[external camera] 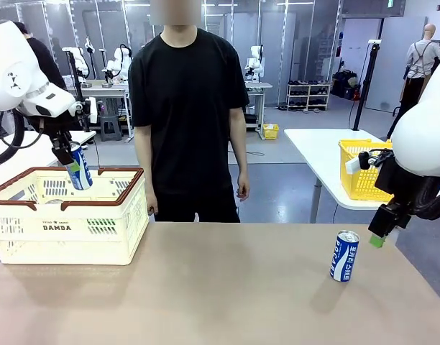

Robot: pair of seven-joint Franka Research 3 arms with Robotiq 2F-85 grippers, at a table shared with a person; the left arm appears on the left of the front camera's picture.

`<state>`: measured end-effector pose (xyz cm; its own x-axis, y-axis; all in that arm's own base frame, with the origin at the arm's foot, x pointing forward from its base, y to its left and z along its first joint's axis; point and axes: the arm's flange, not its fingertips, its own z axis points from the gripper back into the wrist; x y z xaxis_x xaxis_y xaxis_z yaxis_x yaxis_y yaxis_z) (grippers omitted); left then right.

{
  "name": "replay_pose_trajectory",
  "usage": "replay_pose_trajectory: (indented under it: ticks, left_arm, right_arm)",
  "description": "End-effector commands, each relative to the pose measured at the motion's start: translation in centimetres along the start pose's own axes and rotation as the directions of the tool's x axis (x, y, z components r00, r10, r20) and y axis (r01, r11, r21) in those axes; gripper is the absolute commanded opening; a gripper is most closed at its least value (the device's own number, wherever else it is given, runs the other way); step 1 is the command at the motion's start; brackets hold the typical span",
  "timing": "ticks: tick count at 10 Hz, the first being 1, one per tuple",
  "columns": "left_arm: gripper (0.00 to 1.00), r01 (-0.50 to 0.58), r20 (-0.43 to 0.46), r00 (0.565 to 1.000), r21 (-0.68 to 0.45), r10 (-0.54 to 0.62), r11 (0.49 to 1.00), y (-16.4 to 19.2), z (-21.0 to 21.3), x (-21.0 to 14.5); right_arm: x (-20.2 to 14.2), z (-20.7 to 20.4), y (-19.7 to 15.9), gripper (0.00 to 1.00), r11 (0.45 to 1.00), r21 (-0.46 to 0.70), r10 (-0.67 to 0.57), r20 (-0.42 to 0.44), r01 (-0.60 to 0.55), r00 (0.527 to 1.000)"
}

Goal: Place the drinks into the Shopping basket.
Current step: Pick up one drink and place it into the Shopping basket.

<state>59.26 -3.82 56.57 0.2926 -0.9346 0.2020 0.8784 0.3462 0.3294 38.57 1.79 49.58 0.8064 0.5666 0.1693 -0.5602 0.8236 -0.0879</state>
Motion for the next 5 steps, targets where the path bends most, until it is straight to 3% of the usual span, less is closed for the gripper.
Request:
replay_pose_trajectory:
  ticks: [1,5]
  left_arm:
    - [0.59,0.022,0.044,0.999,-0.046,-0.02,0.999,2.7,-0.9,-1.5]
    - [0.59,0.056,0.058,0.997,-0.184,-0.047,0.981,2.7,-5.7,-4.2]
  right_arm:
    - [-0.1,0.1,-0.1,1.0,1.0,-0.001,0.002,-0.004,-0.002,1.0]
    - [-0.1,0.1,-0.1,1.0,1.0,-0.001,0.002,-0.004,-0.002,1.0]
